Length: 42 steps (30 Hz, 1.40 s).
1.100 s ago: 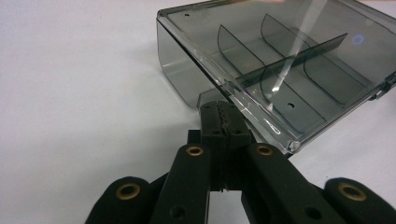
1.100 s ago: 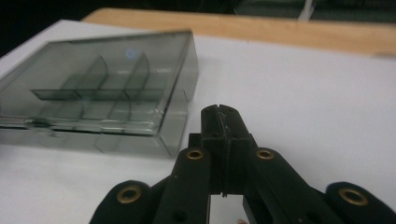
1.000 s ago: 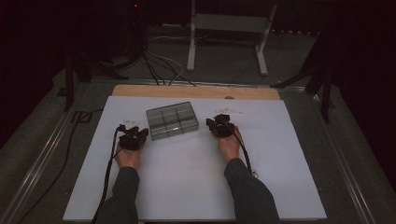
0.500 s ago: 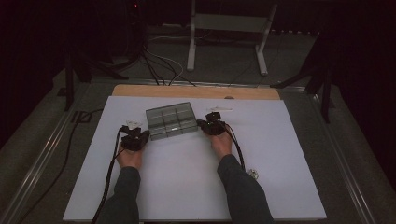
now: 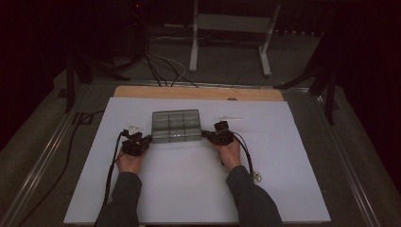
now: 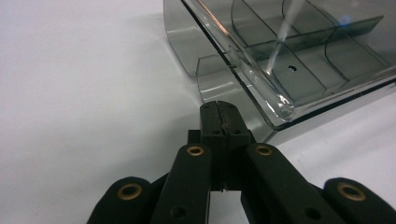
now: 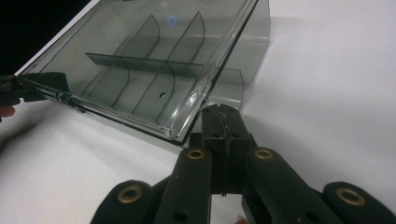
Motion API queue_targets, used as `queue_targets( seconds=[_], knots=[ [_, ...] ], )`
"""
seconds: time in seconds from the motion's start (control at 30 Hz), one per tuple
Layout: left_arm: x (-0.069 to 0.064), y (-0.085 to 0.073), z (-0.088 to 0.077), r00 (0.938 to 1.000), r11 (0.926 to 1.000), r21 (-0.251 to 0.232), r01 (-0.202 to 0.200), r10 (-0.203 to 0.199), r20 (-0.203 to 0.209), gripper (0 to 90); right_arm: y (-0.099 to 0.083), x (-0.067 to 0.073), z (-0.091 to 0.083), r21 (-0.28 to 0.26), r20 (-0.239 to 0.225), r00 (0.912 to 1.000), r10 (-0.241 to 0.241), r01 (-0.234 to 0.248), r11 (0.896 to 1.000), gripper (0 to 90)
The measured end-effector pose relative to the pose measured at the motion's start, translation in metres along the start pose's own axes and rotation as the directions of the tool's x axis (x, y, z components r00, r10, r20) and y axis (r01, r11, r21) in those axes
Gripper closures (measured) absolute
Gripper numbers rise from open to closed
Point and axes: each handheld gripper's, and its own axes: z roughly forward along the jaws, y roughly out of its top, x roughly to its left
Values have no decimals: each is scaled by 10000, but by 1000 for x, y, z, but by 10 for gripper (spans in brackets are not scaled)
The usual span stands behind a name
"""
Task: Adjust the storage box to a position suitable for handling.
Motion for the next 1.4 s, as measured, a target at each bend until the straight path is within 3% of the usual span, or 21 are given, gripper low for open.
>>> queue_targets(
  seconds=[0.1, 0.2, 0.23, 0.27, 0.33, 0.4, 0.47, 0.8, 0.83, 0.93, 1.1, 1.4],
  knots=[
    [-5, 1, -1, 9997, 9997, 125, -215, 215, -60, 900, -4, -1, -4, -44, 125, 9998, -130, 130, 9999, 900],
    [-6, 3, 2, 9992, 9998, 108, -175, 179, -352, 900, -2, 3, -4, -123, 588, 9969, -518, 526, 9985, 900],
    [-6, 3, 2, 9992, 9998, 108, -175, 179, -352, 900, -2, 3, -4, -123, 588, 9969, -518, 526, 9985, 900],
    [-6, 5, 6, 9985, 9999, 123, 58, -51, -554, 900, 3, 5, -1, -402, 956, 9943, -480, 521, 9978, 900],
    [-4, 9, 9, 9980, 9997, 74, 245, -240, -584, 900, 6, 4, 2, -433, 1180, 9917, -505, 560, 9975, 900],
    [-4, 10, 10, 9981, 9997, 98, 215, -208, -587, 900, 7, 3, 3, -424, 1259, 9911, -432, 489, 9979, 900],
    [-4, 13, 15, 9971, 9994, 234, 255, -238, -725, 900, 7, -2, 9, -362, 1351, 9908, -87, 138, 9992, 900],
    [-1, 13, 16, 9991, 9987, 457, 241, -225, -350, 900, 4, -4, 14, -74, 891, 9954, 360, -355, 9993, 900],
    [-4, 12, 15, 9995, 9987, 506, 5, 10, -315, 900, 3, -5, 12, -13, 803, 9962, 331, -331, 9995, 900],
    [-10, 10, 14, 9993, 9985, 519, -197, 213, -313, 900, -1, -7, 5, 67, 792, 9961, 400, -406, 9992, 900],
    [-18, 4, 9, 9989, 9982, 436, -414, 424, -221, 900, -6, -4, -6, 416, 919, 9954, 270, -309, 9987, 900],
    [-38, -9, -3, 9971, 9966, 350, -752, 756, -84, 900, -23, 1, -29, 565, 1102, 9935, 300, -364, 9977, 900]
  ],
)
